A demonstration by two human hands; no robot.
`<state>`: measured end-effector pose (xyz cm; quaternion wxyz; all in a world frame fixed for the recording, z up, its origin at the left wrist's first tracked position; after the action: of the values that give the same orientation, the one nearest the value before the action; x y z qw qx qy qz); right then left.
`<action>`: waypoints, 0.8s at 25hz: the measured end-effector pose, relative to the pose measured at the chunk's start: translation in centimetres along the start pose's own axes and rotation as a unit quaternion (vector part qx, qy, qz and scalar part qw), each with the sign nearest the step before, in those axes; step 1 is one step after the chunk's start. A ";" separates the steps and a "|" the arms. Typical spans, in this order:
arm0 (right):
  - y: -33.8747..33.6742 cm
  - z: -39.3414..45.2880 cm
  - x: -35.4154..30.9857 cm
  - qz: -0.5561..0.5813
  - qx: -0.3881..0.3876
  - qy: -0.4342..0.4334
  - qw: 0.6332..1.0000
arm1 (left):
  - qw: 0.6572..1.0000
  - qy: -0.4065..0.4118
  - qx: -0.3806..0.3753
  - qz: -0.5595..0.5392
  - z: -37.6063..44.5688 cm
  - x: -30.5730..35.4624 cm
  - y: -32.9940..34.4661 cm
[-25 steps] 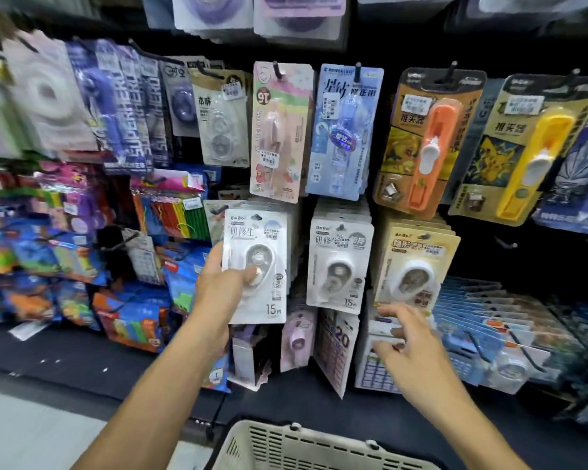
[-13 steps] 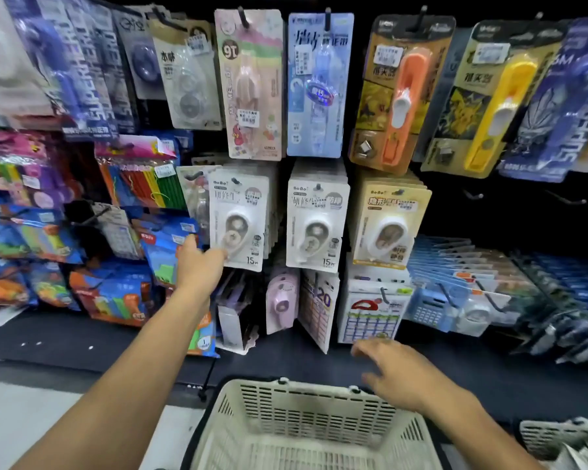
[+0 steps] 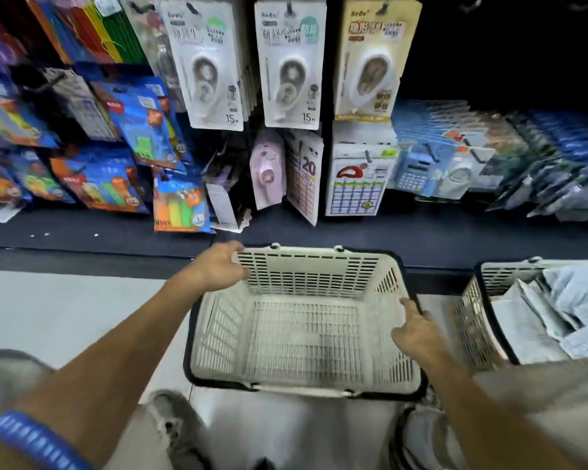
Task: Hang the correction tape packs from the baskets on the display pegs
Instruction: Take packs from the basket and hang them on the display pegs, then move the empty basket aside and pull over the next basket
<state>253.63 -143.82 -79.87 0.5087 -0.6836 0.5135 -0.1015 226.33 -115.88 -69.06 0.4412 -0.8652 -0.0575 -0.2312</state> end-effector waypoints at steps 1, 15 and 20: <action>0.3 -0.2 0.1 0.002 0.003 -0.001 1.000 | 1.000 0.016 -0.001 0.017 0.2 1.1 0.2; 17.4 -4.1 -24.7 0.429 -0.306 -0.164 0.834 | 0.997 0.037 0.038 0.049 2.9 -0.5 1.0; 16.3 -2.7 -20.5 0.310 -0.294 -0.157 0.890 | 0.995 0.042 0.030 0.081 2.1 1.2 1.7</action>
<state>232.85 -128.16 -83.79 0.3639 -0.6151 0.6189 0.3258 228.66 -115.41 -70.83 0.4863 -0.8430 0.0246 -0.2286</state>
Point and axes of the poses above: each hand's wrist, its own z-axis towards the middle knuckle, its own y-axis out of the palm, x = y × z, the point moved 10 cm from there along z, towards the middle knuckle, and after that the axes turned 7 degrees about -y, right-handed, at the moved point
